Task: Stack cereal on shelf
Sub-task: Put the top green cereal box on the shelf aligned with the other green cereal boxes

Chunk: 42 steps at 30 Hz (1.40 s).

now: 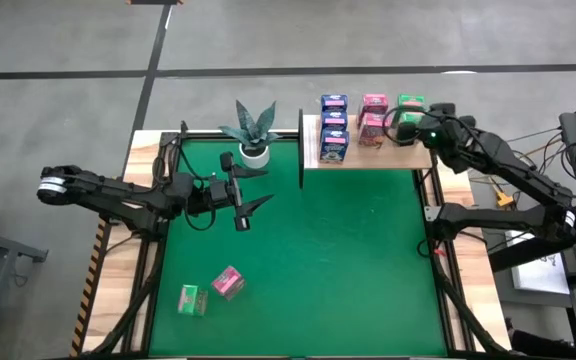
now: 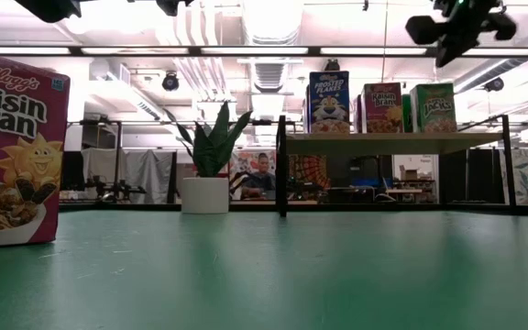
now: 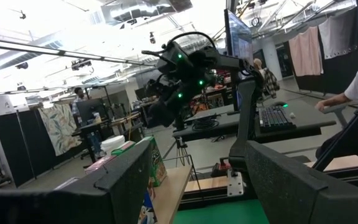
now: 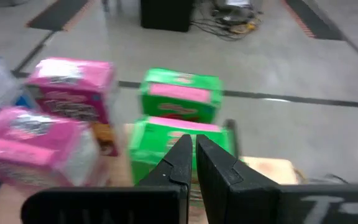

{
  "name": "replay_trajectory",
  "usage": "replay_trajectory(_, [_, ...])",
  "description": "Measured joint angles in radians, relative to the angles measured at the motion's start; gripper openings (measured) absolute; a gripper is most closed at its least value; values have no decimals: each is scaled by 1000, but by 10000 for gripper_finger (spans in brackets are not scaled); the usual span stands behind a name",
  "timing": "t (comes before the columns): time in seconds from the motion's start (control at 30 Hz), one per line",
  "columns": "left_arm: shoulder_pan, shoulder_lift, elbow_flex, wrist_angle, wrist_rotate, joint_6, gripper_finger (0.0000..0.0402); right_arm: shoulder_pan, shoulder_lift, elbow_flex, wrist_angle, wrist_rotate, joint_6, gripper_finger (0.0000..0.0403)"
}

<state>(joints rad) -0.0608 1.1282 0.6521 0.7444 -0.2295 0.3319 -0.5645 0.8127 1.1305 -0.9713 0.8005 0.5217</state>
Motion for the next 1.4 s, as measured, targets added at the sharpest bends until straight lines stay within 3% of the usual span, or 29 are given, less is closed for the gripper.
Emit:
replay_trajectory(0.3, [0,0,0,1,0,0,242,-64,22,21,-192,36,108,12])
replay_trajectory(0.6, [0,0,0,4,0,0,242,-91,50,-8,-93,37,44,12])
replay_trajectory(1.4, [0,0,0,2,0,0,242,-90,55,-53,-57,30,43,12])
